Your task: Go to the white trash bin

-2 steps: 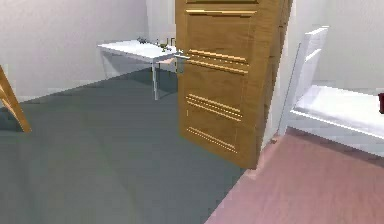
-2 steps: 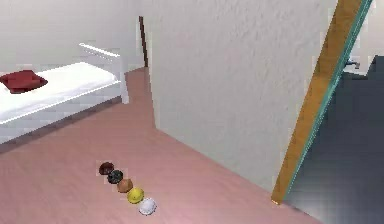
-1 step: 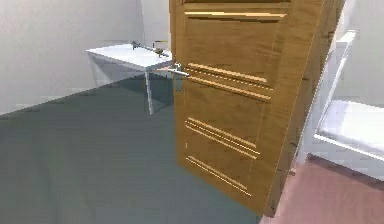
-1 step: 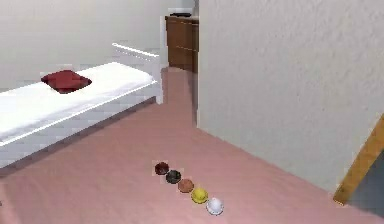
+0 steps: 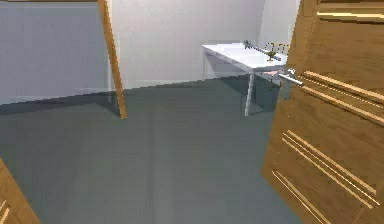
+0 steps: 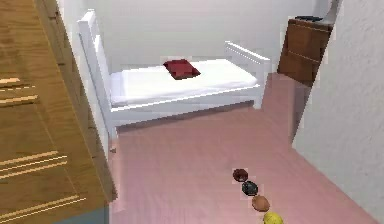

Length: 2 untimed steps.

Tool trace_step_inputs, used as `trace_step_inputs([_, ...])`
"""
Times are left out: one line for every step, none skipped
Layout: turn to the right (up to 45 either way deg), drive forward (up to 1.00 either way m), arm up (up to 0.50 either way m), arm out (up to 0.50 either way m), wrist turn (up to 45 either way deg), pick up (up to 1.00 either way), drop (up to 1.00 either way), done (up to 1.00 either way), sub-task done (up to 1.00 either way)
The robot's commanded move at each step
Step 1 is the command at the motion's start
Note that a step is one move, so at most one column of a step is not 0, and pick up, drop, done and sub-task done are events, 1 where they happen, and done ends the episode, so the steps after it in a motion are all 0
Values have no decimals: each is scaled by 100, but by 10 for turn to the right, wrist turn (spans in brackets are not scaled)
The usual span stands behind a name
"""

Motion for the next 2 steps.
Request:
trace_step_inputs([0,100,0,0,0,0,0,0,0])
trace_step_inputs([0,45,0,0,0,0,0,0,0])
